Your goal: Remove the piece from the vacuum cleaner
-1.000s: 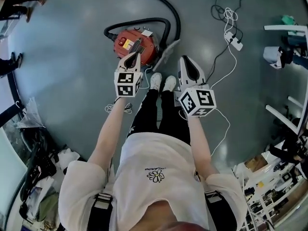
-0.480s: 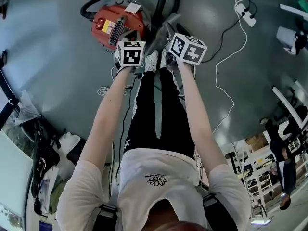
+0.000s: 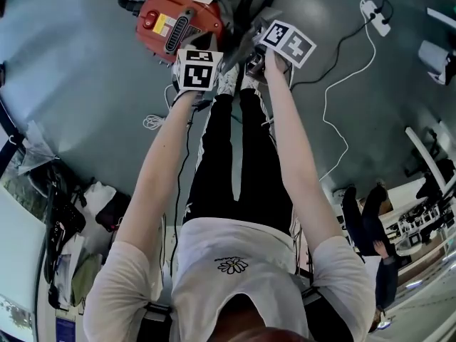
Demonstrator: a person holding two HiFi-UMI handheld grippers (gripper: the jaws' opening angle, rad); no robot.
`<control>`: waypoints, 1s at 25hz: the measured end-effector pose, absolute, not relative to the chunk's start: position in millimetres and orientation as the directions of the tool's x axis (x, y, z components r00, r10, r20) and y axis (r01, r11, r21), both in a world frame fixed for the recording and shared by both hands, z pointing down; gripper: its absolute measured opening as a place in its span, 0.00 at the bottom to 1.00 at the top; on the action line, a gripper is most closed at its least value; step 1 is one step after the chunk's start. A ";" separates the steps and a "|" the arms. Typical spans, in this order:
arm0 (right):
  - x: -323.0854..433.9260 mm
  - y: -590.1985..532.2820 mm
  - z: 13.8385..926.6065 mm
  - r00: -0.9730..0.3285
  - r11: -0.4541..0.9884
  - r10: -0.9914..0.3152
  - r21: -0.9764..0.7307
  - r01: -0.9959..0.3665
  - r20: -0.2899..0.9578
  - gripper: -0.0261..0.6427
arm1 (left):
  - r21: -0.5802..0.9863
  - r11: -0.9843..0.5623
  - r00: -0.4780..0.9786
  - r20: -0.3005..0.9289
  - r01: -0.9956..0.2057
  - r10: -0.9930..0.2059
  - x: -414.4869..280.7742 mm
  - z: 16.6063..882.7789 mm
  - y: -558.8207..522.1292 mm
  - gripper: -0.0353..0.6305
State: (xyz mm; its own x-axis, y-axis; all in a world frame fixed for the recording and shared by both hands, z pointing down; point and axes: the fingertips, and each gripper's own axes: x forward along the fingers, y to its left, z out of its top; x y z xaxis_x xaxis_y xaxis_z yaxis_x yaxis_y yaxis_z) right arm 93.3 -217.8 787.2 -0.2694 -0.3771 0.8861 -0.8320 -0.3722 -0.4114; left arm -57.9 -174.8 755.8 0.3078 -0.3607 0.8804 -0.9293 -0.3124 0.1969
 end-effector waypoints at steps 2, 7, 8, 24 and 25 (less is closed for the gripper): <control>94.9 -219.8 795.2 -0.253 -0.391 -0.358 -0.390 -0.834 0.899 0.31 | 0.207 -0.320 0.319 0.879 -0.925 -0.354 -56.6 756.1 -174.1 0.06; 86.2 -219.8 815.0 -0.236 -0.390 -0.296 -0.343 -0.854 0.925 0.31 | 0.205 -0.319 0.320 0.874 -0.925 -0.365 -56.6 755.9 -172.3 0.06; 85.2 -219.1 819.6 -0.228 -0.395 -0.284 -0.330 -0.857 0.931 0.31 | 0.209 -0.319 0.323 0.873 -0.925 -0.365 -56.2 755.7 -172.6 0.06; 98.3 -196.4 836.3 -0.270 -0.270 -0.240 -0.331 -0.904 0.932 0.07 | 0.192 -0.273 0.293 0.869 -0.943 -0.398 -58.0 754.6 -172.0 0.06; 98.6 -194.1 836.0 -0.275 -0.258 -0.245 -0.336 -0.906 0.930 0.07 | 0.188 -0.267 0.287 0.869 -0.945 -0.404 -58.4 754.9 -171.9 0.06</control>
State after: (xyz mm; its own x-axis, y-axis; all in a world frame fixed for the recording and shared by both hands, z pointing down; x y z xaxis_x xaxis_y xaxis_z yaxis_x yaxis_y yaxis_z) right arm 98.6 -194.1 836.0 -0.2751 -0.2453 0.9296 -0.9059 -0.2577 -0.3361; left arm -58.4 -171.9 754.9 0.2865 -0.4037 0.8689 -0.9453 -0.2667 0.1878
